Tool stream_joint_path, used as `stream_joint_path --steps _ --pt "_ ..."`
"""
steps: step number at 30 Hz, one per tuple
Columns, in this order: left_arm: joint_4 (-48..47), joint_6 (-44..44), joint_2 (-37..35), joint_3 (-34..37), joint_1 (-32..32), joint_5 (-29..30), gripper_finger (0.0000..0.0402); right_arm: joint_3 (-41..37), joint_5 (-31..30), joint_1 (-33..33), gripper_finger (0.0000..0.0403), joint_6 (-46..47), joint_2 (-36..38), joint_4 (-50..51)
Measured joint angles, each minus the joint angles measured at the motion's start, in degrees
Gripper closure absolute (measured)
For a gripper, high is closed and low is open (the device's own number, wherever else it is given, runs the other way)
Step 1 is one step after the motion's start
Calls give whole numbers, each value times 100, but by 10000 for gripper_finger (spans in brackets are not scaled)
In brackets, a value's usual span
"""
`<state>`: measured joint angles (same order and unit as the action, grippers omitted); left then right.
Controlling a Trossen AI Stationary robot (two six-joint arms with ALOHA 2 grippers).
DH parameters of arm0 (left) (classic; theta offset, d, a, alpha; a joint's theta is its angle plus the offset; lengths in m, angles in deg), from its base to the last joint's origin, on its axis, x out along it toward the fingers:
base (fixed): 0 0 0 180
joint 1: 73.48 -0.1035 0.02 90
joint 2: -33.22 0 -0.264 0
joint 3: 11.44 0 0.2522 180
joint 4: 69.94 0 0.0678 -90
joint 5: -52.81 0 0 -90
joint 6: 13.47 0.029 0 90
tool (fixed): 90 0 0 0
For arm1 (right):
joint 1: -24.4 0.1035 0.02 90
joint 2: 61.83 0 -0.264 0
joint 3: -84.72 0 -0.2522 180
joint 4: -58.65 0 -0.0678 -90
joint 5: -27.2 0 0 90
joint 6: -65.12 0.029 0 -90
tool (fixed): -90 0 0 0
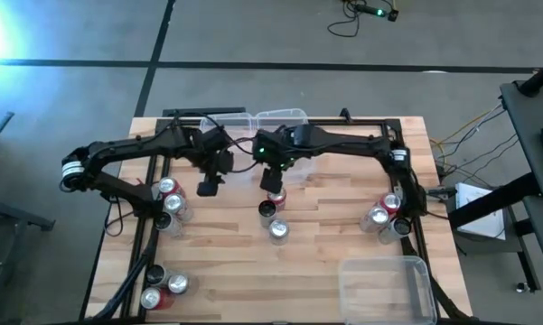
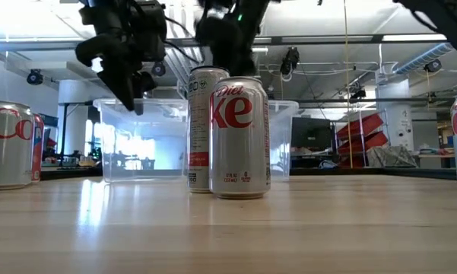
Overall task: Sort soda cans
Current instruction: Move the transparent bins to the top middle of the table
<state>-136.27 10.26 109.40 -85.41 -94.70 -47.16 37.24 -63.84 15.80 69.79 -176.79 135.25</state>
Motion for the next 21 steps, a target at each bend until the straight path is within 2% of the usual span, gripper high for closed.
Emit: stream_joint_path --steps 4,8,10,12,15,21 --pt "231 -167 -100 0 0 -74 272 -124 -362 0 151 72 627 301" --pt "148 -154 -163 0 0 -105 272 -532 -1802 -85 126 269 1205 1156" --pt "-42 -36 -171 0 -4 -73 272 -987 -2219 -132 123 272 1518 1137" --pt "-240 37 -170 0 -4 98 272 -1518 -2325 -142 123 153 1832 927" --pt "-482 52 -177 1 -4 379 272 -2264 -2106 -198 128 67 2251 850" --pt "-457 13 -332 2 6 393 272 -3651 -1882 -534 146 -546 2727 324"
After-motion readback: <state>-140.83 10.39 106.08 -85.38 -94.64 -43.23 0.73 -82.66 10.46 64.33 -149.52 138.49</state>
